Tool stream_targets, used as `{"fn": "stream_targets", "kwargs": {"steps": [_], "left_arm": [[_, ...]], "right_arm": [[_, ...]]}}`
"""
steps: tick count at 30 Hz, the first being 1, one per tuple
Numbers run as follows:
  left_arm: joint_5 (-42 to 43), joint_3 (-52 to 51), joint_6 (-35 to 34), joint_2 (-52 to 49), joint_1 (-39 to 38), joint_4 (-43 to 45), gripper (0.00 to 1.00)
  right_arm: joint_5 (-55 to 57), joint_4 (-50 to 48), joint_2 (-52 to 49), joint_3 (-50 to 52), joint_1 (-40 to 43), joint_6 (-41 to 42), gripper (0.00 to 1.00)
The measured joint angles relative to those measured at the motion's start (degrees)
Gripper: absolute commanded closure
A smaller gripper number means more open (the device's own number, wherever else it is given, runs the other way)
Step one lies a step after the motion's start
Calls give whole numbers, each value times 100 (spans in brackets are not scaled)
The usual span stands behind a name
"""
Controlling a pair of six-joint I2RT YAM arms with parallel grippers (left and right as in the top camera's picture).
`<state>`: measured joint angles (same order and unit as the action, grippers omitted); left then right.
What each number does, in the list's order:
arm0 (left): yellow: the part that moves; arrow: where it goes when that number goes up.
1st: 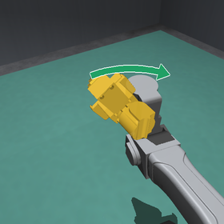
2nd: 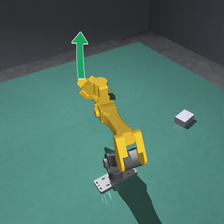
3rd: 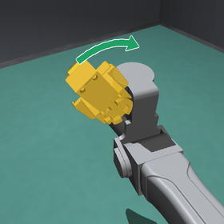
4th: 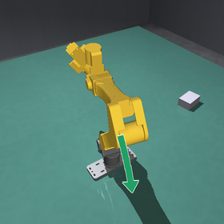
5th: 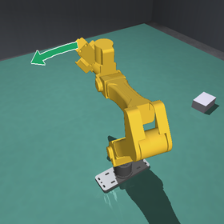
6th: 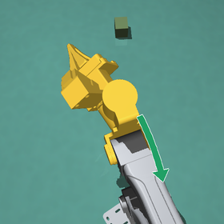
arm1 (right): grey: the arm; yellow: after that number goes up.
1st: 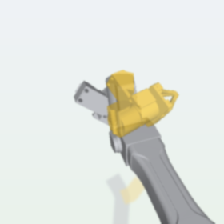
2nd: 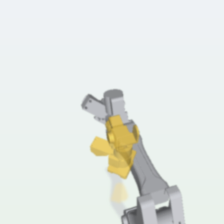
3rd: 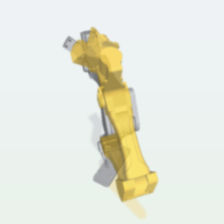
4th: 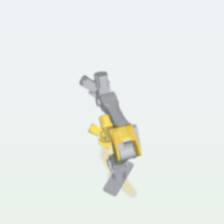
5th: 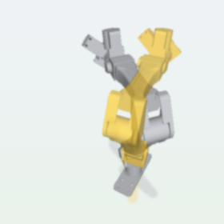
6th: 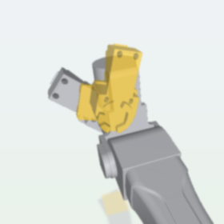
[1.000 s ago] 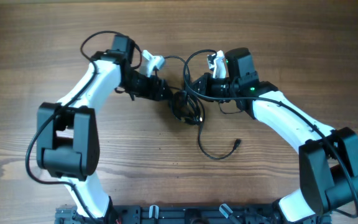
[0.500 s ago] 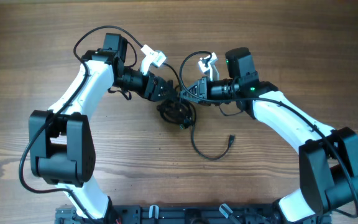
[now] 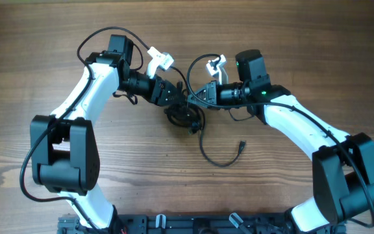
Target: Untangle cables
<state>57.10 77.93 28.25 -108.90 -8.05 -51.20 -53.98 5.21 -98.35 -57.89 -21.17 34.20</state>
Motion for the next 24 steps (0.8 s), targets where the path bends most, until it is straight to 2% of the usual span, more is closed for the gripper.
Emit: {"fn": "stream_targets", "kwargs": {"steps": [5, 12, 14, 16, 17, 21, 24], "left_arm": [[2, 0, 7, 0, 0, -70, 31], [59, 0, 367, 0, -166, -238, 30], [-98, 0, 417, 0, -243, -232, 36], [-302, 2, 431, 0, -337, -168, 55], [-369, 2, 387, 7, -382, -90, 62], [-680, 2, -173, 90, -494, 223, 65], [-726, 2, -334, 92, -501, 234, 66]], "right_arm": [[0, -210, 0, 0, 0, 184, 96], [0, -271, 0, 0, 0, 706, 96], [0, -280, 0, 0, 0, 813, 96], [22, -295, 0, 0, 0, 850, 96], [68, -297, 0, 0, 0, 848, 96], [393, -317, 0, 0, 37, 774, 96], [470, -275, -2, 0, 33, 710, 96]]}}
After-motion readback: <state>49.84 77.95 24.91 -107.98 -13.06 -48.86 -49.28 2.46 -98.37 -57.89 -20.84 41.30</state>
